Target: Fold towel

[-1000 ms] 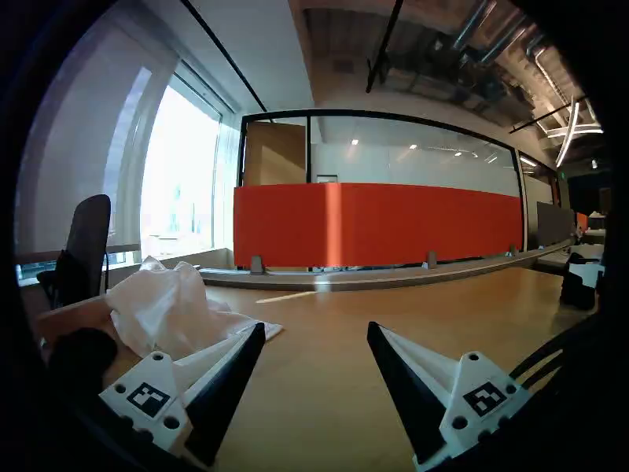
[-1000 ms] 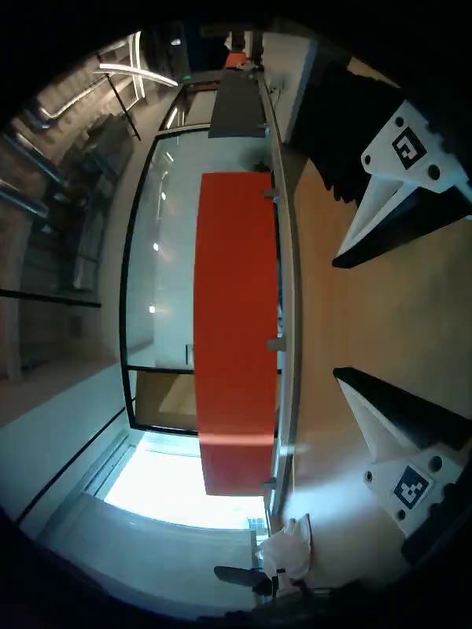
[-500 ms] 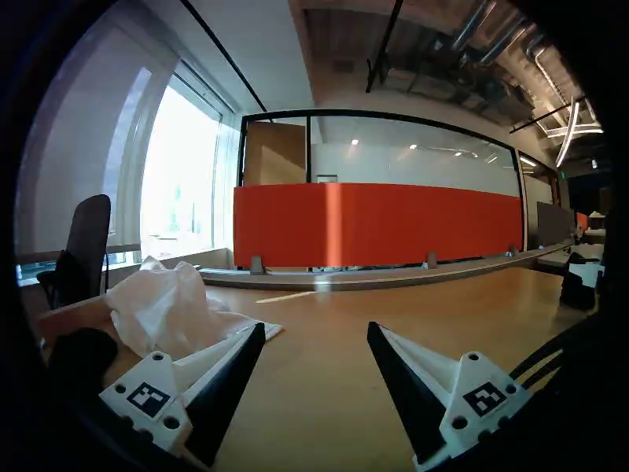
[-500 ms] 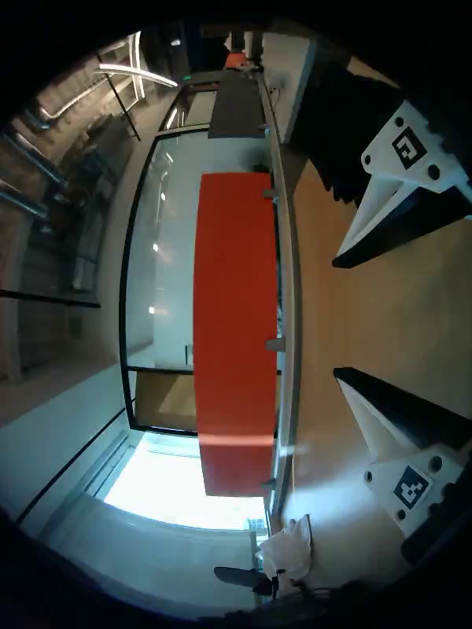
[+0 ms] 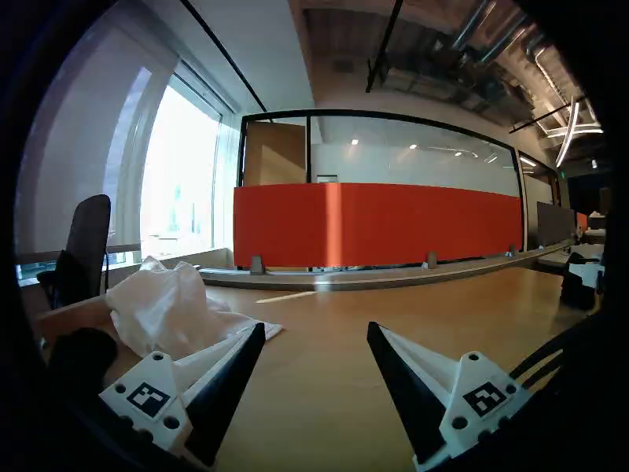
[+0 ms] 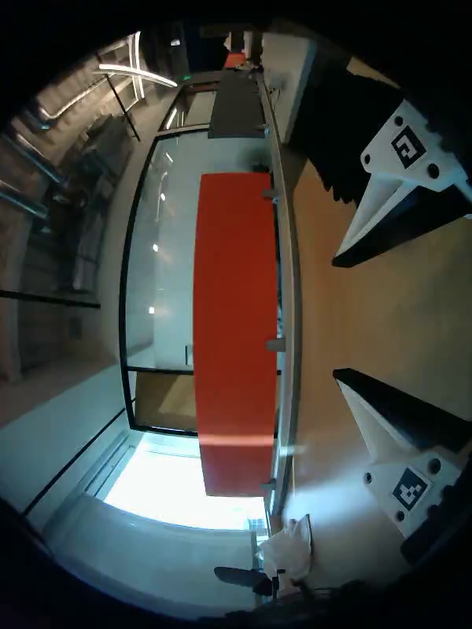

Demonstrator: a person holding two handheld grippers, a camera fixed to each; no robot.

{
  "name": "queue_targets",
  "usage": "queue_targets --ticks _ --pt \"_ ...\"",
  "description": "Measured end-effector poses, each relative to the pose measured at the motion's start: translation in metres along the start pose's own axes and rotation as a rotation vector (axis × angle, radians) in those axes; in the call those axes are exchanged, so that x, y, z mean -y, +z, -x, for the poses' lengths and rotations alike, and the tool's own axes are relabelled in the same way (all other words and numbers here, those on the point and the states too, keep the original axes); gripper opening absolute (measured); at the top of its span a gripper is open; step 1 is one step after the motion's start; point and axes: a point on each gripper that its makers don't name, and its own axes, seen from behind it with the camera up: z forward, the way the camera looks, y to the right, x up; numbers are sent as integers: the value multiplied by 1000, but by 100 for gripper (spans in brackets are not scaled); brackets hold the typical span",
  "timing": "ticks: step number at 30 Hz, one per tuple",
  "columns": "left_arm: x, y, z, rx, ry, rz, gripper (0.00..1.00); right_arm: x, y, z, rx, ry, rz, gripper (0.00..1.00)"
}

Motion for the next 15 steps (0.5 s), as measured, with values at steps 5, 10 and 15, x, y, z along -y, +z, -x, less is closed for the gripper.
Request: queue_targets --ticks 5,10,15 --pt "0 0 0 0 0 0 96 0 0 0 0 0 0 100" --pt "0 0 -1 0 0 0 96 0 0 0 0 0 0 100" --pt "1 -1 -2 0 0 0 96 0 0 0 0 0 0 100"
